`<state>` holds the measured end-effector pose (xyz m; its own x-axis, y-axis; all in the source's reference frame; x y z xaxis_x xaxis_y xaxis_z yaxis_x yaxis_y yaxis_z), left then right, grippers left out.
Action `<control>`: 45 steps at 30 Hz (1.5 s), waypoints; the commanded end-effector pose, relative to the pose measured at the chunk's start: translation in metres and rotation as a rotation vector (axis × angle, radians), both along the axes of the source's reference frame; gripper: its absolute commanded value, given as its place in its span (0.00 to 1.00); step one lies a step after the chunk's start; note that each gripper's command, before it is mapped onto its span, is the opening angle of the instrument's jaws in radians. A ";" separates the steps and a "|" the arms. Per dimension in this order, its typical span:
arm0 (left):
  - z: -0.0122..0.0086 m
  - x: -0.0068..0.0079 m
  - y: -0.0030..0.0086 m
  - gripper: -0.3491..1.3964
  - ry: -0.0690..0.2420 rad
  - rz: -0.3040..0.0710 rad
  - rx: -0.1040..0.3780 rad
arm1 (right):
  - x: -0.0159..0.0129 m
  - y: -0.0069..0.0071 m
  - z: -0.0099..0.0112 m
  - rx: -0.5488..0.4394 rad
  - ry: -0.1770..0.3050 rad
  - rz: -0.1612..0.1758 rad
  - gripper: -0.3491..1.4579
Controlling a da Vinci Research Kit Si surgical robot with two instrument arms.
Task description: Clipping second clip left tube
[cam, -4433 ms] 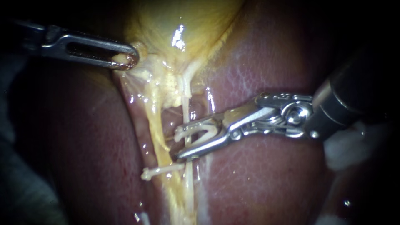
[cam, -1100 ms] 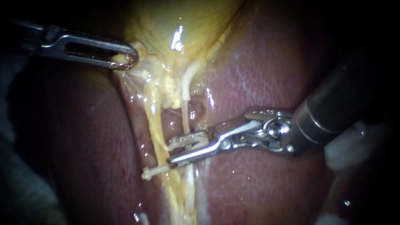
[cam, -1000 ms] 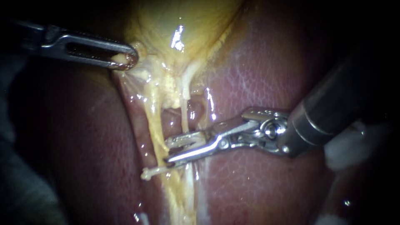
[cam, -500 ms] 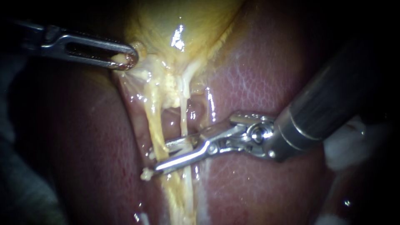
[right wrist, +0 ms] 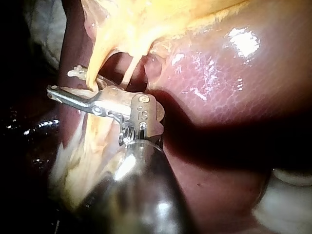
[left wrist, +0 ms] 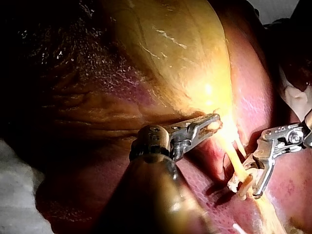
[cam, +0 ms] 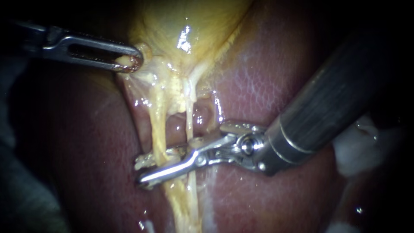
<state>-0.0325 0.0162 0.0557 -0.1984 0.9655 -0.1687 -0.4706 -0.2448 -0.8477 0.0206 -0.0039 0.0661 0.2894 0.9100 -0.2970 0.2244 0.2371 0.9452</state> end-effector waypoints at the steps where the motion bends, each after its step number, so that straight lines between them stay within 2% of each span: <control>1: 0.0000 0.0000 0.0000 0.00 0.000 0.000 0.000 | 0.0000 0.0000 -0.0005 0.001 0.002 -0.004 0.45; 15: 0.0000 0.0000 0.0000 0.00 0.000 0.000 0.000 | -0.0011 0.0009 -0.0052 0.031 0.033 -0.016 0.43; 23: 0.0000 0.0000 0.0000 0.00 0.000 0.000 0.000 | -0.0015 0.0015 -0.0057 0.036 0.036 -0.017 0.40; 34: 0.0000 0.0000 0.0000 0.00 0.000 0.000 0.000 | -0.0018 0.0014 -0.0058 0.037 0.040 -0.019 0.15; 35: 0.0000 0.0000 0.0000 0.00 0.000 0.000 0.000 | -0.0018 0.0014 -0.0058 0.037 0.040 -0.019 0.12; 37: 0.0000 0.0000 0.0000 0.00 0.000 0.000 0.000 | -0.0018 0.0013 -0.0057 0.036 0.041 -0.021 0.00; 45: 0.0000 0.0000 0.0000 0.00 0.000 0.000 0.000 | -0.0021 0.0008 -0.0055 0.033 0.040 -0.020 0.00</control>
